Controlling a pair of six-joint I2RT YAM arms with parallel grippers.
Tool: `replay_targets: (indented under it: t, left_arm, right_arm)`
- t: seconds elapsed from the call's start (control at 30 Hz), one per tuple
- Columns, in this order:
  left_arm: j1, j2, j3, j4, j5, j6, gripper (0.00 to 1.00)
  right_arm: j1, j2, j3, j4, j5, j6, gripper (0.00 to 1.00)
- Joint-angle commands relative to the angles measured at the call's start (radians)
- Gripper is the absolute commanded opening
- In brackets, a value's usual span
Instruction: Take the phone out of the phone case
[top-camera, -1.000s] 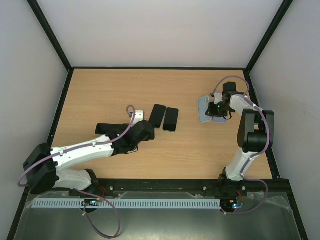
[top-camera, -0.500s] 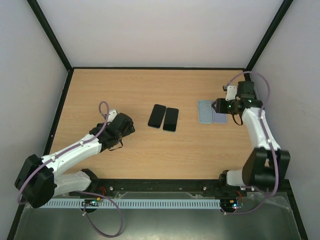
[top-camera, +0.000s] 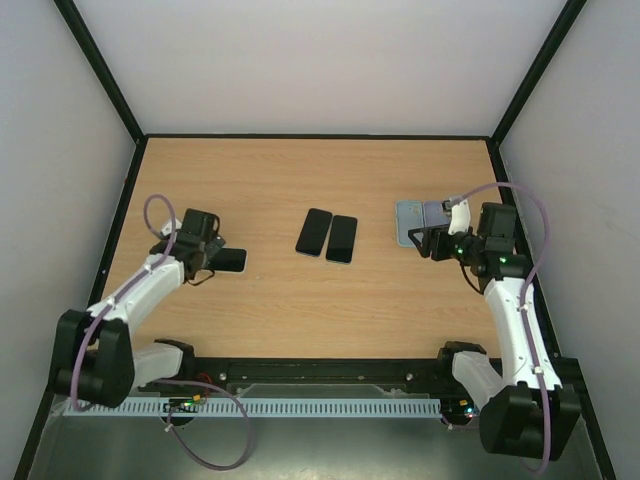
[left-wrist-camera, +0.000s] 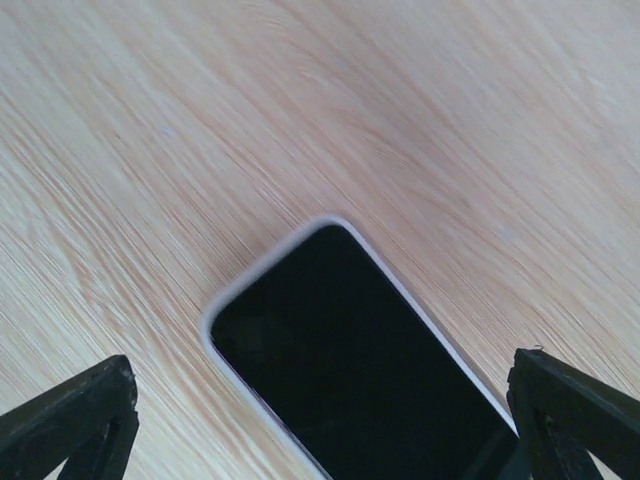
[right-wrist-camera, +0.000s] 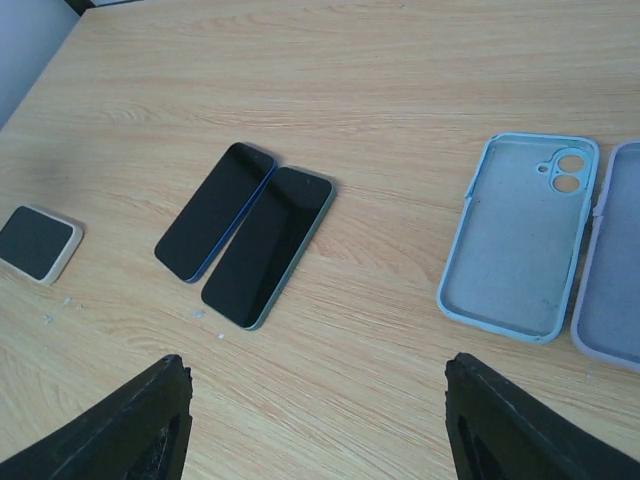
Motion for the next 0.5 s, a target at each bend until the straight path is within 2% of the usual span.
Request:
replay_targets:
  t: [0.0, 0.17, 0.3, 0.47]
  left_arm:
    - [0.135, 0.117, 0.013, 0.068, 0.097, 0.070, 1.00]
    - [0.199, 0.270, 0.054, 0.190, 0.176, 0.177, 1.00]
    - [0.204, 0.369, 0.103, 0.184, 0.232, 0.216, 1.00]
    - [0.100, 0.335, 0.077, 0.179, 0.303, 0.230, 0.99]
  right_arm:
    - [0.002, -0.044, -0.022, 0.086, -0.030, 0.001, 0.68]
    - [0.002, -0.082, -0.036, 0.096, -0.030, 0.003, 0.67]
    - [0.002, -0.076, -0.037, 0.095, -0.025, 0.001, 0.67]
    - [0.002, -0.062, -0.033, 0.089, -0.021, -0.002, 0.67]
